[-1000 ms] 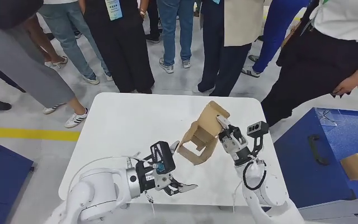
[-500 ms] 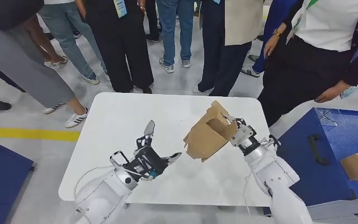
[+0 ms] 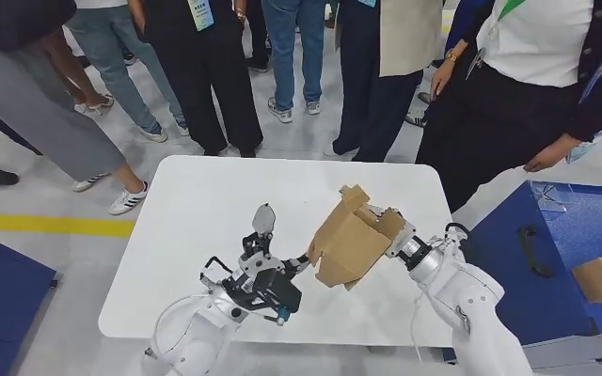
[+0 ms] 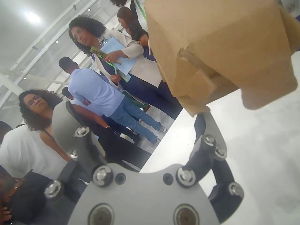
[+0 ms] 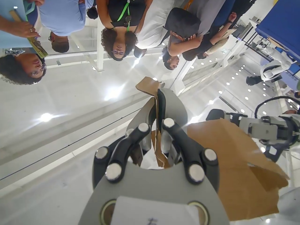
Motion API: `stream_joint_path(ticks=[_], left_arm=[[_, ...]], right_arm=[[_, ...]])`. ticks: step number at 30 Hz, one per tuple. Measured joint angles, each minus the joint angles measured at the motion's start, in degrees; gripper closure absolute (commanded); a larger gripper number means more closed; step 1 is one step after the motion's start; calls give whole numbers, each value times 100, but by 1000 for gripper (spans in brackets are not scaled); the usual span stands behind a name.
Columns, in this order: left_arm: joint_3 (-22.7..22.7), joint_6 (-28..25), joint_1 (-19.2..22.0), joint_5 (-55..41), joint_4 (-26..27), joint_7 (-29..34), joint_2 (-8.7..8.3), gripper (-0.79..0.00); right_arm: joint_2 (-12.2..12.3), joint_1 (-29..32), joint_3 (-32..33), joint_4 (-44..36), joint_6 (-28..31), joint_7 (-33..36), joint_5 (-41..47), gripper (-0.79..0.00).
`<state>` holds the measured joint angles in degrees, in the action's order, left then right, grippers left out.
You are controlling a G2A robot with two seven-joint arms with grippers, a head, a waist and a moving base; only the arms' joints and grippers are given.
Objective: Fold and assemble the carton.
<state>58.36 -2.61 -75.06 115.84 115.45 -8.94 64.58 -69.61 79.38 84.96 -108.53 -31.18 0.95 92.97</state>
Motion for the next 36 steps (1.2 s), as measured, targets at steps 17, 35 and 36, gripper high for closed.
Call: stream_joint_path(ticks=[17, 35, 36], left_arm=[[33, -211, 37, -171, -149, 28, 90, -785], [125, -362, -56, -250, 96, -74, 142, -785], [107, -361, -39, -251, 93, -74, 151, -785]], right_arm=[[-21, -66, -32, -6, 459, -143, -60, 0], [-30, 55, -145, -148, 498, -133, -145, 0], [-31, 65, -151, -150, 498, -139, -144, 0]])
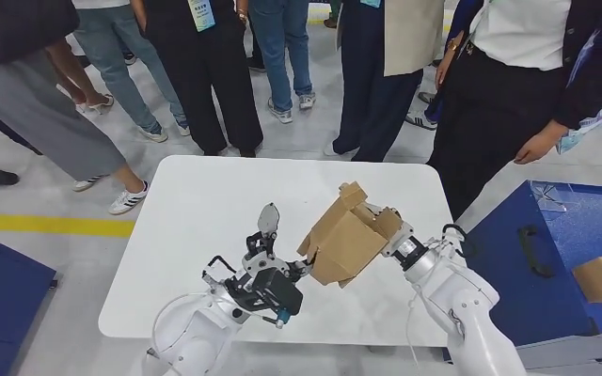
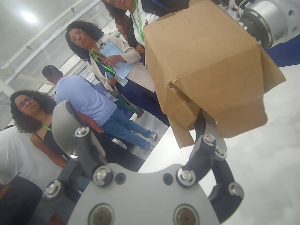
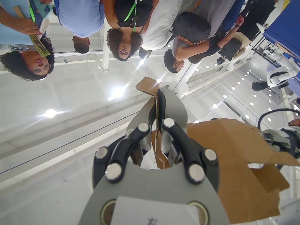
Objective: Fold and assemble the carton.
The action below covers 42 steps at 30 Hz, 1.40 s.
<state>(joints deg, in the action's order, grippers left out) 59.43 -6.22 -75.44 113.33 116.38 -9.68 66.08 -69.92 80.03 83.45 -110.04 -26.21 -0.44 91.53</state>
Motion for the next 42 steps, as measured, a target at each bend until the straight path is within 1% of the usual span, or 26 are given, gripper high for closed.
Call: stream_joint_path(ticks=[12, 13, 14, 15, 19, 28, 29, 30, 42], left_arm=[[-130, -70, 151, 7, -70, 127, 81, -785], [-131, -65, 151, -2, -70, 127, 86, -585], [-131, -58, 149, -13, -65, 121, 91, -585], [-130, -48, 142, -30, -58, 94, 96, 0], [-104, -35, 104, -67, -64, -13, 105, 0], [-89, -66, 76, -161, -78, 14, 128, 0], [-89, -66, 76, -161, -78, 13, 128, 0], [-90, -66, 76, -161, -78, 13, 128, 0], [-91, -70, 73, -165, -74, 16, 128, 0]], right_arm=[[-7, 92, -84, -75, -9, -9, -6, 0], [-7, 93, -84, -77, -9, -12, -1, 0], [-8, 93, -84, -78, -8, -13, 6, 0], [-8, 93, -81, -76, -5, -18, 17, 0], [-9, 86, -75, -73, 4, -50, 24, 0], [-5, 133, -100, -150, 3, -58, -110, 0], [-6, 134, -100, -152, 5, -59, -110, -640], [-6, 134, -100, -153, 5, -59, -109, -785], [-6, 134, -100, -152, 4, -59, -108, -785]])
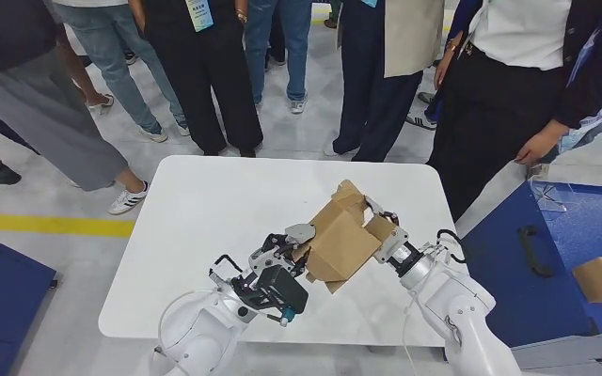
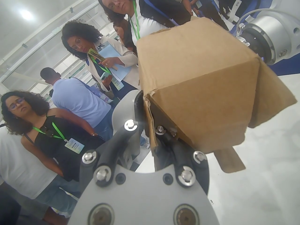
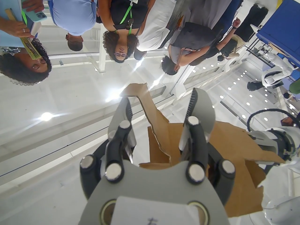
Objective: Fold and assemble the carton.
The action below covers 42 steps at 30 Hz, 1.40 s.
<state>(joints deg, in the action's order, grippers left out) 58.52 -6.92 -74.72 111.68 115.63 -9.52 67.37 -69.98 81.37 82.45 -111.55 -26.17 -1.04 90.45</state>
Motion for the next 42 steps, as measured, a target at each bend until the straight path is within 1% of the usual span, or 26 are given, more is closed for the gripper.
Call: stream_joint_path(ticks=[2, 4, 8, 11, 12, 14, 15, 17, 18, 20, 22, 23, 24, 27, 30, 33, 37, 42], left_arm=[[-4, -83, -22, -81, 49, 54, 4, 0], [61, -286, -30, -490, 156, 236, 18, 0], [373, -710, 19, -1840, 259, 680, 46, 0], [661, -1036, 94, -3258, 113, 1160, 69, 0], [767, -1194, 158, -3906, 3, 1410, 77, 0], [878, -1424, 286, -4889, -193, 1847, 88, 0], [925, -1562, 388, -5554, -355, 2177, 92, 0], [957, -1724, 564, -6527, -605, 2703, 98, 0], [949, -1810, 686, -7160, -781, 3069, 101, 0], [910, -1885, 872, -8146, -1061, 3594, 110, 0], [827, -1840, 1102, -9345, -1414, 4284, 122, 0], [788, -1794, 1205, -9879, -1560, 4582, 129, 0], [733, -1703, 1339, -10553, -1756, 4990, 135, 0], [603, -1396, 1658, -11902, -2193, 5943, 150, 0], [442, -1171, 1866, -12919, -2531, 6662, 181, 0], [268, -1027, 2020, -13535, -2819, 7186, 210, 0], [10, -885, 2138, -14086, -3097, 7666, 266, 0], [-184, -869, 2296, -14214, -3356, 7916, 310, 0]], right_arm=[[3, 5, 16, 13, 51, 22, -66, -785], [17, 27, 80, 122, 189, 207, -389, -785], [82, -7, 440, 418, 287, 862, -1062, -785], [165, 3, 820, 552, 270, 1665, -1676, -785], [198, 18, 1006, 599, 332, 2035, -1881, -785], [243, 42, 1284, 636, 423, 2576, -2100, -785], [270, 60, 1461, 614, 470, 2919, -2197, -785], [306, 92, 1710, 525, 581, 3373, -2347, -785], [324, 115, 1853, 442, 713, 3620, -2466, -785], [343, 158, 1996, 295, 935, 3927, -2662, -785], [362, 228, 2087, 88, 1299, 4253, -3030, -785], [371, 273, 2093, -12, 1548, 4403, -3303, -785], [381, 360, 2057, -128, 1935, 4645, -3739, -785], [391, 597, 1945, -308, 2793, 5189, -4587, -785], [405, 698, 1920, -376, 3335, 5462, -5123, -785], [419, 684, 1867, -381, 3395, 5585, -5288, -785], [437, 610, 1764, -418, 3348, 5695, -5368, -785], [447, 639, 1556, -504, 3087, 5755, -5261, -785]])
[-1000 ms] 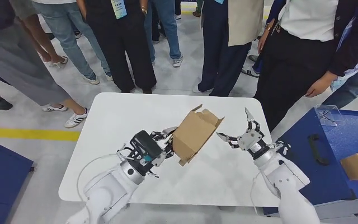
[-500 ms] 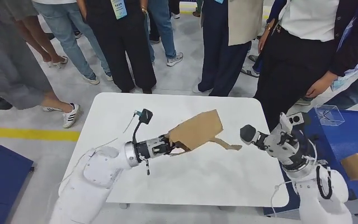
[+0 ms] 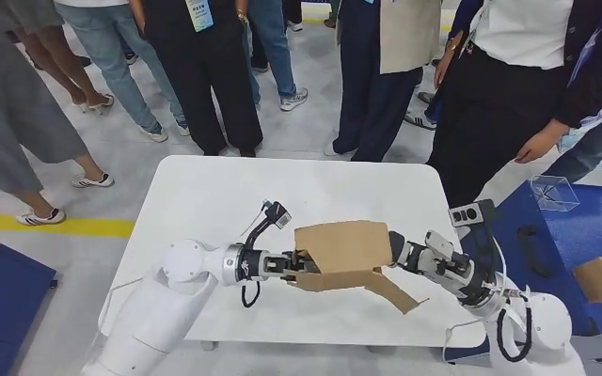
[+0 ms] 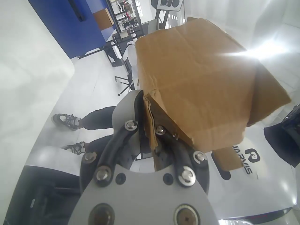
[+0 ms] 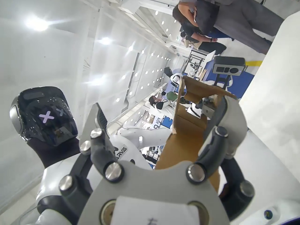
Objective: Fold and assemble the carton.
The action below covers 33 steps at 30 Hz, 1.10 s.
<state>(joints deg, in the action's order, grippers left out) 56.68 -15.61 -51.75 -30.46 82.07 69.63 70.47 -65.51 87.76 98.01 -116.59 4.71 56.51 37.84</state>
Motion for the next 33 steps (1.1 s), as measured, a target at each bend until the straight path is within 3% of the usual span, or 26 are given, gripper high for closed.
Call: stream_joint_path(ticks=[4, 9, 10, 11, 13, 15, 18, 19, 20, 25, 33], left_arm=[[-62, -7, 61, -29, -94, 58, 17, 0], [-200, 39, 108, -47, -167, 147, 48, 0], [-221, 44, 121, -48, -182, 160, 53, 0], [-241, 49, 133, -42, -195, 169, 57, 0], [-282, 67, 163, -20, -225, 199, 66, 0], [-305, 81, 188, 0, -255, 209, 72, 0], [-326, 108, 221, 19, -295, 247, 77, 0], [-328, 113, 229, 26, -305, 255, 77, -366], [-328, 115, 234, 29, -313, 260, 77, -785], [-219, 66, 246, 192, -336, 184, 47, -785], [-85, -48, 246, 503, -305, 26, 7, -785]], right_arm=[[12, 16, -109, -41, -220, 29, 63, -785], [35, 50, -217, -126, -483, 76, 24, -671], [39, 59, -246, -127, -509, 87, -14, -606], [43, 68, -275, -129, -547, 100, -44, -462], [54, 82, -320, -142, -620, 109, -122, -299], [64, 96, -361, -145, -647, 106, -206, 0], [79, 111, -405, -138, -683, 79, -374, 0], [84, 110, -414, -133, -674, 58, -437, 0], [87, 110, -426, -122, -669, 31, -482, 0], [82, 102, -448, -75, -847, -432, -385, 0], [79, 104, -469, -104, -820, -396, -379, 0]])
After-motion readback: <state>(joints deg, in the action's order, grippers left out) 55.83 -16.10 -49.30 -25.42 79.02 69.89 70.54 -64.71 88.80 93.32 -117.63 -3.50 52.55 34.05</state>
